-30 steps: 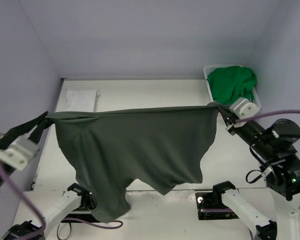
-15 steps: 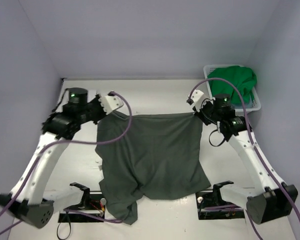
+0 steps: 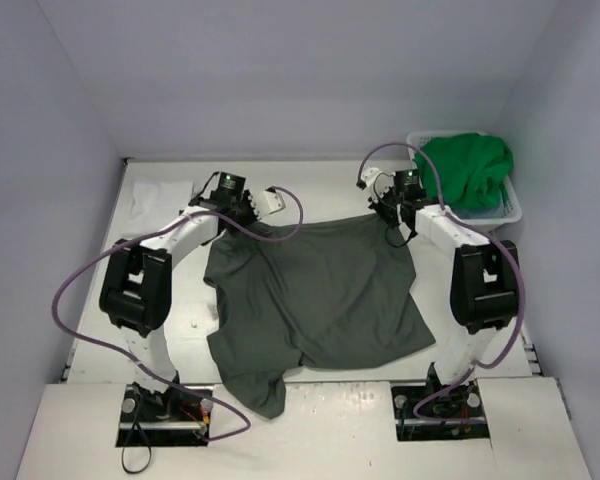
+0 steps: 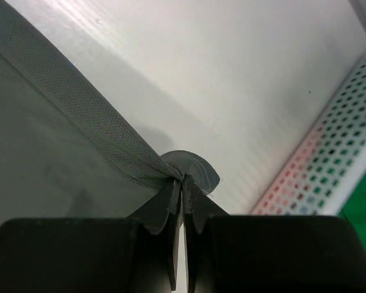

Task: Fold and stack the t-shirts
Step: Flatten out the tshirt

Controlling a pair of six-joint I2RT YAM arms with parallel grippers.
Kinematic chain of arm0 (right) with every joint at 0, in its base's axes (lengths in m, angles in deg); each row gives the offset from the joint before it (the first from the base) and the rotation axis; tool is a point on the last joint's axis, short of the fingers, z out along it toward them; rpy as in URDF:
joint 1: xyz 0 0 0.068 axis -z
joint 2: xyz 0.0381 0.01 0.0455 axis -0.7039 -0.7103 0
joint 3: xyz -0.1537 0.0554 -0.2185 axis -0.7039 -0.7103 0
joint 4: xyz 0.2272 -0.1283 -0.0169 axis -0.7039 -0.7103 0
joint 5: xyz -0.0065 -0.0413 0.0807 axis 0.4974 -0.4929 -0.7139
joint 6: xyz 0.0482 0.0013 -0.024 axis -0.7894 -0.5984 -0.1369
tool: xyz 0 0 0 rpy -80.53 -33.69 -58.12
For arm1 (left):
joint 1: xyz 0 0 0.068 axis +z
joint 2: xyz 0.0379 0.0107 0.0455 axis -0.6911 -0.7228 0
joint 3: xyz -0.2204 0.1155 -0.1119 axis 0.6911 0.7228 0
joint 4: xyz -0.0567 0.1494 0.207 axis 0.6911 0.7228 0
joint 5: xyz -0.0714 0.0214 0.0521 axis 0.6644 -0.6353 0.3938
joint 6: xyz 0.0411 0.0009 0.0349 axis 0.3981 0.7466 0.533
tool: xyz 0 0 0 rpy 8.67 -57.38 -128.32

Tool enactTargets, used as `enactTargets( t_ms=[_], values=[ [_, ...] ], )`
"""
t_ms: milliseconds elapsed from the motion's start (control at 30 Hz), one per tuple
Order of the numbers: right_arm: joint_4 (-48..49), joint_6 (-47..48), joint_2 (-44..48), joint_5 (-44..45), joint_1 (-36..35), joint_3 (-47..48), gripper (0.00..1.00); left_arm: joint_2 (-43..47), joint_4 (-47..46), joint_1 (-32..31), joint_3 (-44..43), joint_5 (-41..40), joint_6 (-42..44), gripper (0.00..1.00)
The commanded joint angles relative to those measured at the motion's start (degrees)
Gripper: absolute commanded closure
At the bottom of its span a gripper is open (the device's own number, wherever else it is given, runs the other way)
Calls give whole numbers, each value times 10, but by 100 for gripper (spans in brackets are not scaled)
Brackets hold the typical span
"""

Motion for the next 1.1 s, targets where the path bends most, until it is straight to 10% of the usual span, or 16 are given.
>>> enactTargets(
  t_ms=[0,600,800,1067],
  values=[
    [66,1,-55,37,2,53,100,-22,-123,8,-51,-80,13,100],
    [101,-72,-258,118,11,222,100,-275,-216,18,-273,-262,17,99],
    [104,-96,-271,188,11,227,96,-306,-235,18,-308,-294,7,48],
    [133,-125,-226,254,11,187,92,-293,-255,16,-320,-320,11,39]
  ],
)
